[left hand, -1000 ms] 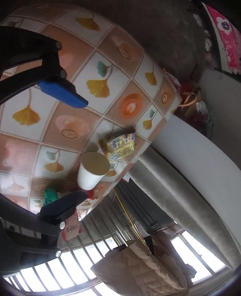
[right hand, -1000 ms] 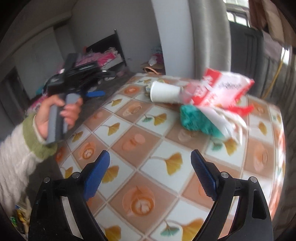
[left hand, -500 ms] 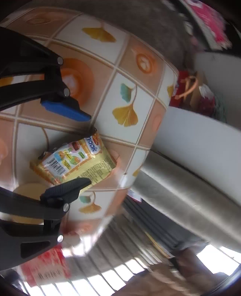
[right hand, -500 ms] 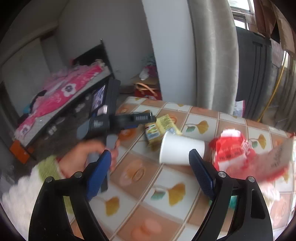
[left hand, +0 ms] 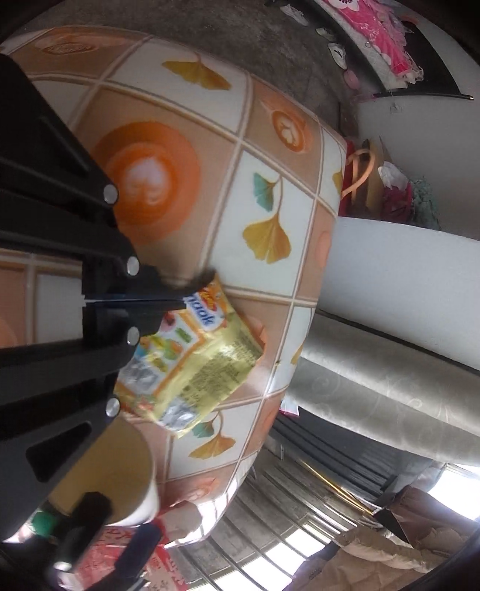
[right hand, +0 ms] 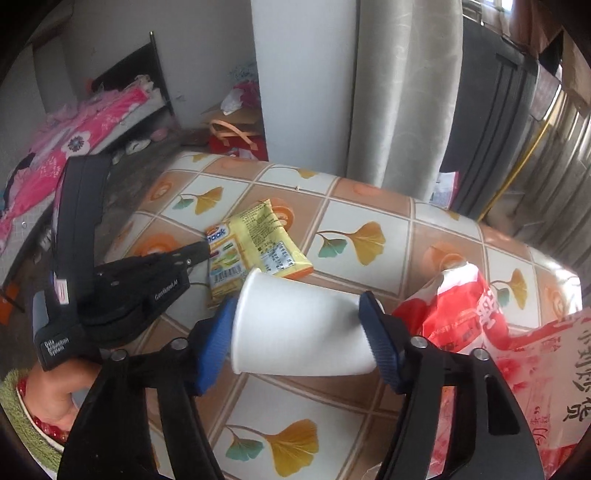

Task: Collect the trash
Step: 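Grasp the white paper cup with the right tool, then reach the left tool toward the yellow snack packet while the right tool holds the paper cup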

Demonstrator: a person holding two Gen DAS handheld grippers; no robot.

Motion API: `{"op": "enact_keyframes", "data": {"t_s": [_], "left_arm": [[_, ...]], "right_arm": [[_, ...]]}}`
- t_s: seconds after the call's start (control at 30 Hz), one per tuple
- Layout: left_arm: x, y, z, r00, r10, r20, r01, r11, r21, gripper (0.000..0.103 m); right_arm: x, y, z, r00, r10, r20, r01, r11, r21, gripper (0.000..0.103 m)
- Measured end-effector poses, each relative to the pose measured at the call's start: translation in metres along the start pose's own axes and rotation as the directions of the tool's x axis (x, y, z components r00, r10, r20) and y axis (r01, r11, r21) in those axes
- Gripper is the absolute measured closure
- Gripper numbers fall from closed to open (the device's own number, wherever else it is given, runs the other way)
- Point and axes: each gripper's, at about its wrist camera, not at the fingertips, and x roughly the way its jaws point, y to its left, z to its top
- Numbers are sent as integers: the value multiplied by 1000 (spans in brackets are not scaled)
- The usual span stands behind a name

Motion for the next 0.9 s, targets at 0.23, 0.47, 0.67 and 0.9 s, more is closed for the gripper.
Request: {"op": "enact_keyframes", "data": {"t_s": [0.23,0.47,0.67,0.9], "left_arm": [[-30,-10,-36,1000,13,-11,-12,999,34,103],[-65,-12,-64,1000,-11,-28,12,999,35,103],[-84,-11,-62,998,-60,-10,60,998,10,103],[-77,-6,-34,993,-109,40,111,992,-63,103]], "right_arm": [[-15,16,-11,1000,-19,-5,19,996,-82,77],[-36,15,-28,1000,-22,0,22,994,-108,91],[-66,5,-55,995,96,-2,-96,992,-79,102],[-101,-11,-102,978,210,-13,-210,974,-85,102]]}}
